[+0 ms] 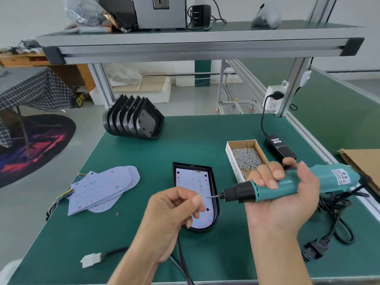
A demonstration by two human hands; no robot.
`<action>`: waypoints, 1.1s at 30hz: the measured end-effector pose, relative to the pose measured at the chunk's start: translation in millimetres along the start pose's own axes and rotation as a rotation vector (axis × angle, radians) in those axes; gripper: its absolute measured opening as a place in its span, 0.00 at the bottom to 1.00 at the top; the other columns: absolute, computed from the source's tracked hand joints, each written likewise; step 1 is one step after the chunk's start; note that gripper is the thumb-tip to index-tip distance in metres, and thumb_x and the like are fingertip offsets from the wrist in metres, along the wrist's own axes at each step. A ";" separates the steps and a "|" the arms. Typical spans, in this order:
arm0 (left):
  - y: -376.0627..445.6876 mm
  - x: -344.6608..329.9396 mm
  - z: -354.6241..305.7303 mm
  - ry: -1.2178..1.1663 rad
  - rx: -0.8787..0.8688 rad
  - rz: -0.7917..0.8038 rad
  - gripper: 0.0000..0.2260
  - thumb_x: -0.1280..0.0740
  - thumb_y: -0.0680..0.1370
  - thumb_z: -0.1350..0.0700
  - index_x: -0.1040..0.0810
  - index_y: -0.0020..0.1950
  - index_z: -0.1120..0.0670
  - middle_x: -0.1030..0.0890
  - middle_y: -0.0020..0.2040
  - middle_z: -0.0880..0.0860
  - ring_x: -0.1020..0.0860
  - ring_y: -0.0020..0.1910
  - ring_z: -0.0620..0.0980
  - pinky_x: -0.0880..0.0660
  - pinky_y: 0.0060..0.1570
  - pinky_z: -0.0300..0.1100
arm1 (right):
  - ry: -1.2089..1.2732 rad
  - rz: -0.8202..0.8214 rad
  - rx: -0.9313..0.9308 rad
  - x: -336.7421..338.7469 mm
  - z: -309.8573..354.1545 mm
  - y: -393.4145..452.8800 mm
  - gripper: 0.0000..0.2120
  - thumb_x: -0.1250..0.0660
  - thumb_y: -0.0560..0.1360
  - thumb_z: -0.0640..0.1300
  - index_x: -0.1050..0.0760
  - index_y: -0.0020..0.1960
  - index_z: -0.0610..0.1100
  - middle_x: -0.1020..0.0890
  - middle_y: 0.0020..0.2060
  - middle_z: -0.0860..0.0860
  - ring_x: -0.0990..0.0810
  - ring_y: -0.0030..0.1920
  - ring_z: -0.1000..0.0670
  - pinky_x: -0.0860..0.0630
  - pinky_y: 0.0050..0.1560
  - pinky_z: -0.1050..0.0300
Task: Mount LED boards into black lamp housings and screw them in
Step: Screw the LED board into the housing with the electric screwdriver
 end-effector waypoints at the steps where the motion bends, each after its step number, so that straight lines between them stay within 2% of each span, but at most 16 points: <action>1: -1.0 -1.0 0.4 -0.002 -0.003 0.001 0.10 0.20 0.64 0.50 0.15 0.36 0.56 0.17 0.34 0.59 0.23 0.30 0.46 0.30 0.27 0.34 | 0.006 0.002 -0.002 -1.2 0.0 -0.1 0.12 0.42 0.81 0.49 0.26 0.42 0.46 0.29 0.29 0.53 0.33 0.26 0.55 0.31 0.29 0.61; 10: -2.9 -5.4 6.1 0.071 -0.074 -0.016 0.11 0.19 0.67 0.49 0.14 0.39 0.55 0.16 0.36 0.58 0.24 0.32 0.48 0.26 0.34 0.36 | 0.004 -0.014 -0.014 0.8 -2.1 -3.3 0.11 0.42 0.80 0.49 0.26 0.42 0.46 0.29 0.29 0.53 0.34 0.26 0.55 0.32 0.30 0.61; 15: -3.9 -6.3 9.2 0.031 -0.095 -0.061 0.10 0.20 0.67 0.50 0.14 0.40 0.55 0.16 0.36 0.59 0.23 0.33 0.48 0.25 0.34 0.36 | 0.012 -0.012 -0.006 1.7 0.0 -2.4 0.12 0.42 0.80 0.49 0.25 0.42 0.46 0.29 0.29 0.53 0.33 0.25 0.55 0.31 0.29 0.62; 24: -7.0 -12.5 6.3 0.168 -0.189 -0.092 0.10 0.21 0.66 0.47 0.13 0.41 0.52 0.15 0.37 0.56 0.22 0.34 0.46 0.24 0.36 0.35 | 0.031 -0.027 -0.003 4.7 1.8 -2.7 0.14 0.43 0.81 0.49 0.25 0.41 0.46 0.29 0.28 0.54 0.33 0.25 0.56 0.31 0.29 0.62; 30: -10.3 -12.6 11.8 0.204 -0.245 -0.141 0.06 0.20 0.68 0.52 0.13 0.43 0.50 0.15 0.37 0.52 0.21 0.36 0.45 0.24 0.39 0.34 | 0.052 -0.052 -0.032 8.3 -1.1 -2.4 0.13 0.42 0.81 0.49 0.25 0.41 0.46 0.29 0.28 0.54 0.33 0.25 0.56 0.31 0.29 0.63; 33: -10.6 -10.3 14.7 0.265 -0.285 -0.173 0.08 0.21 0.67 0.47 0.13 0.43 0.47 0.14 0.39 0.51 0.19 0.38 0.46 0.22 0.42 0.36 | 0.054 -0.058 -0.035 9.5 -2.3 -2.0 0.12 0.42 0.80 0.49 0.25 0.41 0.46 0.29 0.28 0.54 0.32 0.25 0.56 0.31 0.29 0.63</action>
Point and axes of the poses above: each hand's wrist, its own y-axis towards the middle knuckle, its own x-axis out of the back of the hand, z = x × y, the point moved 3 cm from there along y, towards the middle knuckle
